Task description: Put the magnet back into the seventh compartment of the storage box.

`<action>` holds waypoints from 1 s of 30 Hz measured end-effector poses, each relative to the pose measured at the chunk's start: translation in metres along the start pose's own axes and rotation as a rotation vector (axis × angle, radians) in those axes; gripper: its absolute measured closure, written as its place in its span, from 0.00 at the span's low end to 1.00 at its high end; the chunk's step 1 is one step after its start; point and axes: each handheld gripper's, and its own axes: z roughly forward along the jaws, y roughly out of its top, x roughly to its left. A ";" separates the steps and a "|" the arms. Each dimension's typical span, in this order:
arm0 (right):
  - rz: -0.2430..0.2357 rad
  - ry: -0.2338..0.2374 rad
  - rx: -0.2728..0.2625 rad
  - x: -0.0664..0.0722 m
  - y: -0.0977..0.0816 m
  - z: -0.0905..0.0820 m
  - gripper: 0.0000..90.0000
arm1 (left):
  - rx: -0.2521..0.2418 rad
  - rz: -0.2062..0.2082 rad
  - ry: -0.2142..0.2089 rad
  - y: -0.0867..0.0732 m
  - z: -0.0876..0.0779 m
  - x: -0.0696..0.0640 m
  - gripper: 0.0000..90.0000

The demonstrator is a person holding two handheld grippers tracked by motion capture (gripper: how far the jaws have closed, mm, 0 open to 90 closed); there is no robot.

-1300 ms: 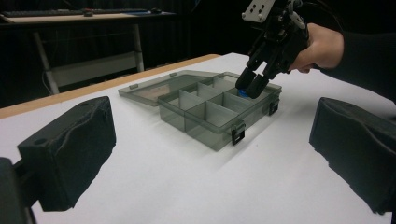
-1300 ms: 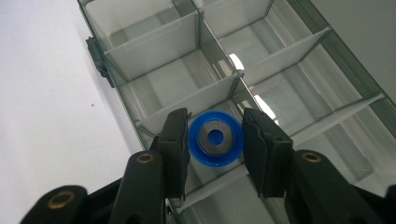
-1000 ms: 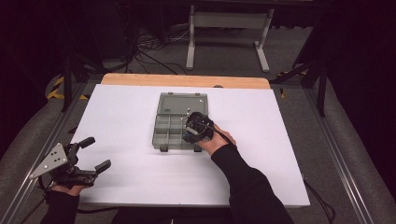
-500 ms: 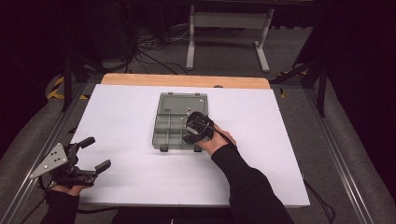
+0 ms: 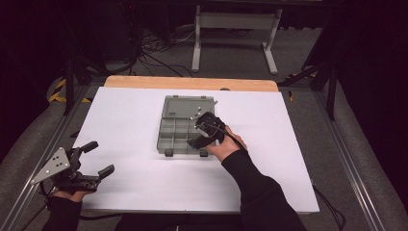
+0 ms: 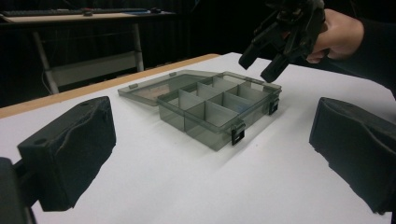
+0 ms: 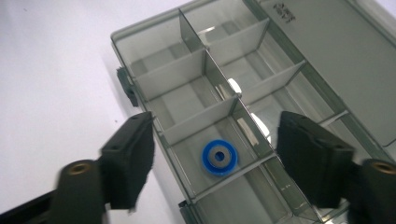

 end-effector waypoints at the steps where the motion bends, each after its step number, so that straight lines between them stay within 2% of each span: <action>1: -0.003 0.002 -0.004 0.001 0.000 -0.002 0.26 | 0.000 0.000 0.000 0.000 0.000 0.000 0.01; 7: -0.024 0.012 -0.031 0.010 0.002 -0.015 0.17 | 0.000 0.000 0.000 0.000 0.000 0.000 0.01; 14: -0.034 0.009 -0.055 0.015 0.000 -0.025 0.14 | -0.001 0.000 0.003 0.000 -0.001 0.000 0.01; 18: -0.036 0.001 -0.089 0.019 -0.002 -0.036 0.13 | -0.002 0.000 0.000 0.000 0.000 0.000 0.01; 22: -0.046 -0.017 -0.121 0.020 -0.007 -0.047 0.12 | -0.001 -0.001 0.001 0.000 0.000 0.000 0.01; 30: -0.031 -0.051 -0.178 0.021 -0.025 -0.066 0.09 | 0.000 0.000 0.000 0.001 0.000 -0.001 0.01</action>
